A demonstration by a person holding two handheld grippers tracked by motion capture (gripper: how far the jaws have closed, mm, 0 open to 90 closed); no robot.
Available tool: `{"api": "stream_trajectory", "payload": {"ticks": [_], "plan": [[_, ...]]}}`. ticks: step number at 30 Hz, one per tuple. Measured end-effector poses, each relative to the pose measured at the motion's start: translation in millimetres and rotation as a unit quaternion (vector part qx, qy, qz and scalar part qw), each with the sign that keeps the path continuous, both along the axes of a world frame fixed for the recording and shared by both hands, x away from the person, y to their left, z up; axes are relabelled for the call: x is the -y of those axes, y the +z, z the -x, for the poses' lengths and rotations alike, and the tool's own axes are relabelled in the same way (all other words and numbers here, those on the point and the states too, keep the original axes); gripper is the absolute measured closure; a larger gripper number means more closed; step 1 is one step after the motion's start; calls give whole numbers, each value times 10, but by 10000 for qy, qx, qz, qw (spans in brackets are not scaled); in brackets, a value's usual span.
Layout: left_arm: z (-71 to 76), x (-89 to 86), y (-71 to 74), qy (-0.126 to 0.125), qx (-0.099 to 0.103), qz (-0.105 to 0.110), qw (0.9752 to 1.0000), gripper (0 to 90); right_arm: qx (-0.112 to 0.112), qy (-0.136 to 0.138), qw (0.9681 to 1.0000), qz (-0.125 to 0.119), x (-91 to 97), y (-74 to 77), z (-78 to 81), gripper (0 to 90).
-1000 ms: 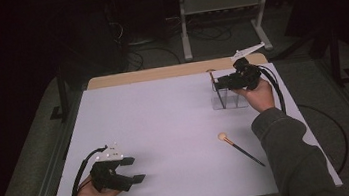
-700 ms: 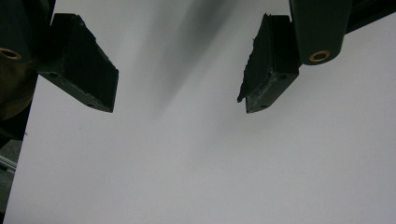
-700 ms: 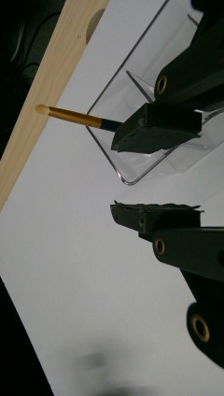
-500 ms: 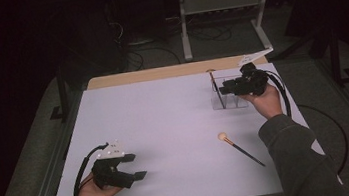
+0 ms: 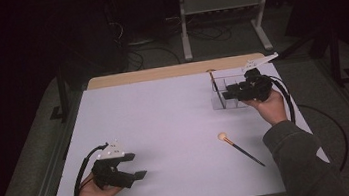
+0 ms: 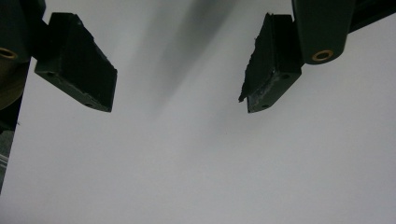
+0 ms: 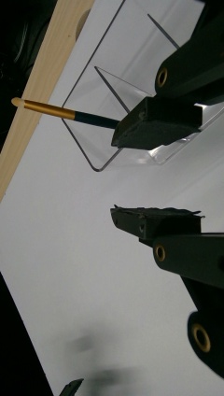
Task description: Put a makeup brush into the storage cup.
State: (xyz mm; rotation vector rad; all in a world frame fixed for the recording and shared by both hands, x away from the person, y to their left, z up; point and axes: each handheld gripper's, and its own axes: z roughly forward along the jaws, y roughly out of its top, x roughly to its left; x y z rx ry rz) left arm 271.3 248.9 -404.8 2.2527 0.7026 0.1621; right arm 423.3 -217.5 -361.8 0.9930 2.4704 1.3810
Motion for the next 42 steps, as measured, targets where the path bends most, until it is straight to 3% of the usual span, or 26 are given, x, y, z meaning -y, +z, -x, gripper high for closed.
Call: {"api": "stream_trajectory", "payload": {"ticks": [23, 42], "plan": [[15, -45, 5, 74, 22, 2, 10000, 243, 35, 91, 9999, 126, 13, 7, 187, 466], [18, -79, 14, 97, 92, -14, 9999, 242, -73, 186, 9992, 335, -51, -13, 299, 377]]}}
